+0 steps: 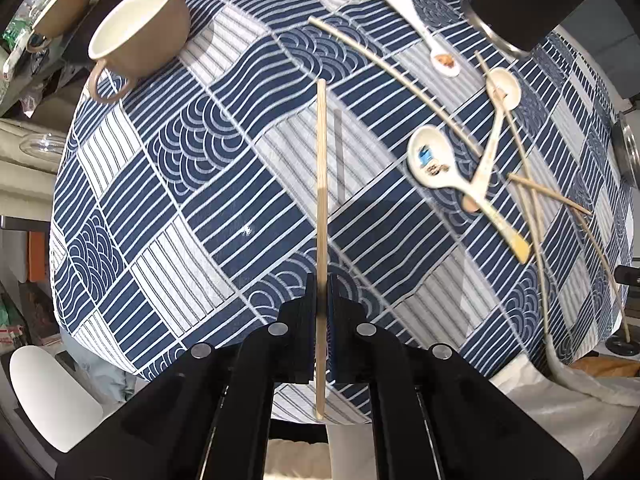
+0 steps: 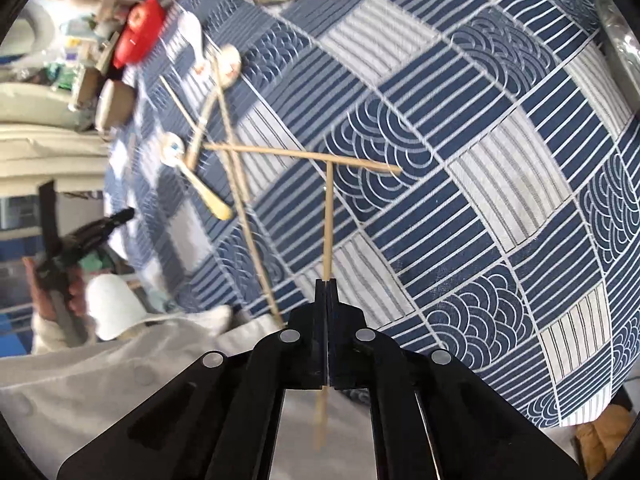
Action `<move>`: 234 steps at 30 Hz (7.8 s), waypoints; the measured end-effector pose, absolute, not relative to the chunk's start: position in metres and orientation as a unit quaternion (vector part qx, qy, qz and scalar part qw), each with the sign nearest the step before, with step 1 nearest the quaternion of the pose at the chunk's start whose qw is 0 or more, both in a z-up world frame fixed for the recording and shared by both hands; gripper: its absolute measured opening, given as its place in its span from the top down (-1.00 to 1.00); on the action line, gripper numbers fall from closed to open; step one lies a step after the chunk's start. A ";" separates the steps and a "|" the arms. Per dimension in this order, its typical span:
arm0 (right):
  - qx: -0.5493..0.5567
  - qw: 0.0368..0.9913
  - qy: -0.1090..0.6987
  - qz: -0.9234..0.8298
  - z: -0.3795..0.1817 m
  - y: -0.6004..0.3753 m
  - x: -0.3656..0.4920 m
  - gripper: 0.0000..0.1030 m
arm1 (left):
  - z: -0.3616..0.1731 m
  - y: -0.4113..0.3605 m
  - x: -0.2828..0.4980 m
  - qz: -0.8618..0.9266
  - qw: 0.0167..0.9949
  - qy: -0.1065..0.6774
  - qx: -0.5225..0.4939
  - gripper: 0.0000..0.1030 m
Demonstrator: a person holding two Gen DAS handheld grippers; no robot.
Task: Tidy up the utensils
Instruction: 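Lift the chopstick in each tool upright off the table cloth, then carry the chopsticks over the black holder and open both tools to drop them in, then lower both tools to the table and grasp another chopstick in each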
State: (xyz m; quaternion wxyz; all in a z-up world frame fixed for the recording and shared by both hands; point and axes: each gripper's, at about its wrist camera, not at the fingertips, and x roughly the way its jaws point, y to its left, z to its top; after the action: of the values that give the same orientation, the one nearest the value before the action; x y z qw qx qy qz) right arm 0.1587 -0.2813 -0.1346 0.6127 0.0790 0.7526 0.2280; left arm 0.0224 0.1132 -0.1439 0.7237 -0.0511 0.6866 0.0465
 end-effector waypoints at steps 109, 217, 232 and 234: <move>0.065 0.891 0.362 0.268 0.088 -0.215 0.365 0.91 | 0.002 -0.027 0.309 -0.127 0.877 0.447 -0.118 0.91; -0.249 0.714 0.524 0.392 -0.155 -0.190 0.192 -0.66 | -0.169 -0.008 0.189 -0.034 0.768 0.630 -0.109 -0.40; -0.290 0.681 0.534 0.408 -0.178 -0.183 0.175 0.72 | -0.172 -0.016 0.210 -0.046 0.748 0.656 -0.089 0.73; -0.283 0.677 0.543 0.409 -0.178 -0.184 0.180 0.73 | -0.171 -0.015 0.211 -0.049 0.746 0.657 -0.092 0.75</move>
State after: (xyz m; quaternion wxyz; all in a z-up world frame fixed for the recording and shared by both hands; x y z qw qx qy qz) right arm 0.1800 -0.1843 -0.1775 0.6766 -0.2831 0.5431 0.4089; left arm 0.2110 -0.0147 -0.1714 0.7464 -0.0920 0.6573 -0.0489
